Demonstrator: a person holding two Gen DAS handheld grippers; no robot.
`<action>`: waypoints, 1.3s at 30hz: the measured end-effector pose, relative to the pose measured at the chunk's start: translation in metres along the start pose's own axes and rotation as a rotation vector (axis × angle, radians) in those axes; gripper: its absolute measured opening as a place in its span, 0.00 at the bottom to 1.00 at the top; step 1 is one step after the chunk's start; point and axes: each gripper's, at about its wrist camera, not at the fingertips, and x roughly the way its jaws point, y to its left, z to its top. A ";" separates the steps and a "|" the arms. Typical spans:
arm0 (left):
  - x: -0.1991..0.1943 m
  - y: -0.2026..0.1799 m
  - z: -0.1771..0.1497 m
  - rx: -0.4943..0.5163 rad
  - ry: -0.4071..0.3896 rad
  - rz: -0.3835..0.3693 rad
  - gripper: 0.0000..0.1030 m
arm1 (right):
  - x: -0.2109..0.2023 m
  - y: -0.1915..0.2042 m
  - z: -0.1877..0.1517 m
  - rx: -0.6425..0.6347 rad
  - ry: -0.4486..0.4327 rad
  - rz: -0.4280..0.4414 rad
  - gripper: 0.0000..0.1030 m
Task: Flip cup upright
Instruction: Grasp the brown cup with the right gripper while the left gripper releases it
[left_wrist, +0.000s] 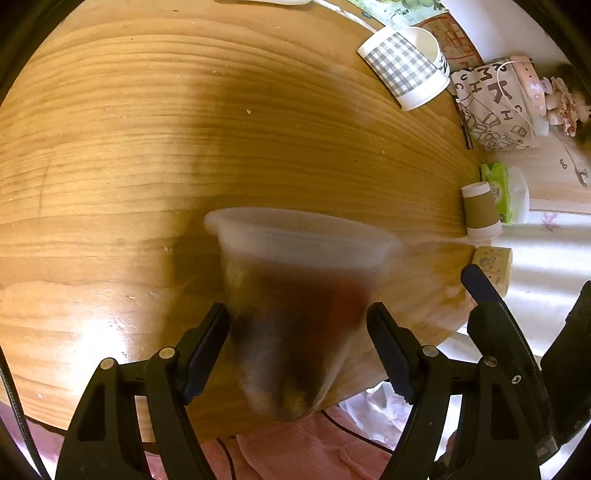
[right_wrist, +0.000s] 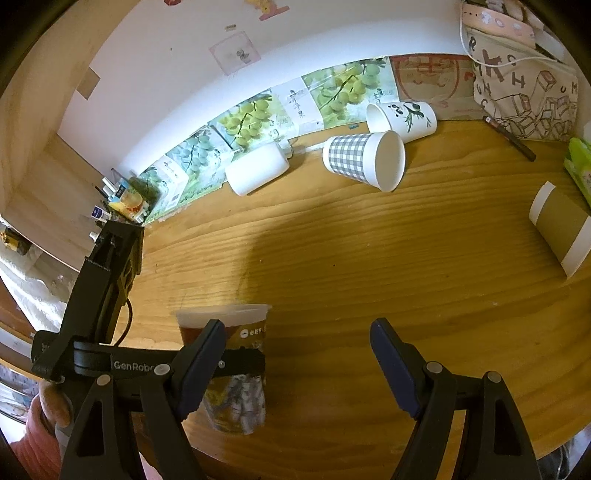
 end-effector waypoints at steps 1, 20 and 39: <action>0.000 0.000 0.000 0.001 -0.002 0.001 0.78 | 0.000 0.000 0.000 0.000 0.000 0.001 0.79; -0.027 0.010 -0.020 0.063 -0.084 0.040 0.82 | 0.006 0.006 0.000 -0.009 0.024 0.013 0.79; -0.081 0.032 -0.065 0.151 -0.510 0.135 0.82 | 0.046 0.026 -0.004 -0.025 0.155 -0.017 0.79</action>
